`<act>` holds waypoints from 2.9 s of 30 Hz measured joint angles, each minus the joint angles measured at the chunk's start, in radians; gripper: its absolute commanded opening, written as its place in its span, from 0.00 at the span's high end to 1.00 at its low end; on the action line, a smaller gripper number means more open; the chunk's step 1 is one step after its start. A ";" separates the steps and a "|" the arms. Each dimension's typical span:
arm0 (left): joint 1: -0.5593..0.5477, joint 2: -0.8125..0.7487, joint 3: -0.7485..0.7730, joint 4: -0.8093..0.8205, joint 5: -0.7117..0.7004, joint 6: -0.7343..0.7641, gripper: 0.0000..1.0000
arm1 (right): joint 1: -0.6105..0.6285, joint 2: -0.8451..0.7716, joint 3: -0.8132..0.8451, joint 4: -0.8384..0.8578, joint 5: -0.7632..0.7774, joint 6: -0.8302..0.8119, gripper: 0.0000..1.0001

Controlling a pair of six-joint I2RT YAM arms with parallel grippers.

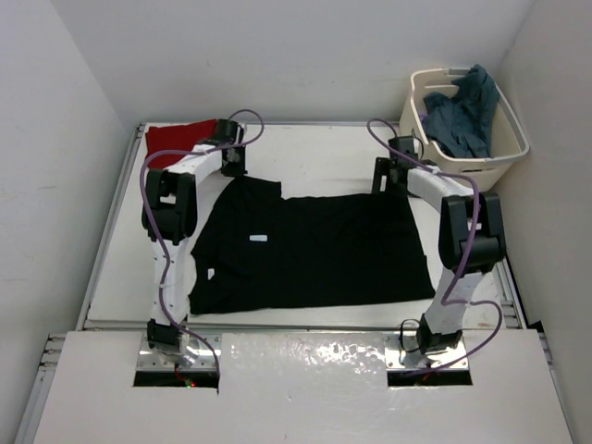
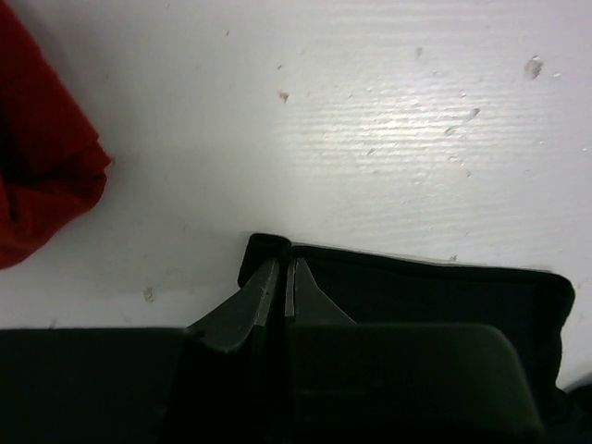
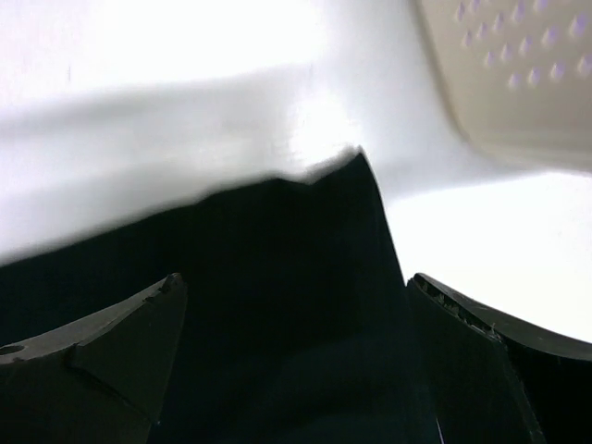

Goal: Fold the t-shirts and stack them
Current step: Grap the side of the flattened tshirt furthest away from the robot with both arms, then fold the other side of the tshirt into a rectangle

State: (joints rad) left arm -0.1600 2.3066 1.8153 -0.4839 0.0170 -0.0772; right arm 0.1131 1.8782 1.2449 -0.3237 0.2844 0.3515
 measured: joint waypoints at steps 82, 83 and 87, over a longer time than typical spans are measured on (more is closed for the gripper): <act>-0.182 -1.503 -1.331 0.138 -0.175 -0.570 1.00 | 0.037 -0.393 -0.457 0.069 0.313 0.168 1.00; -0.182 -1.518 -1.332 0.119 -0.192 -0.585 1.00 | 0.037 -0.407 -0.470 0.068 0.312 0.168 1.00; -0.182 -1.532 -1.335 0.068 -0.220 -0.620 1.00 | 0.037 -0.443 -0.514 0.051 0.310 0.169 1.00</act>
State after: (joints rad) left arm -0.3416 0.7750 0.4801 -0.4156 -0.2031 -0.6975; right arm 0.1501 1.4357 0.7307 -0.2729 0.5945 0.5201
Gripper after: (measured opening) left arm 0.020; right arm 0.003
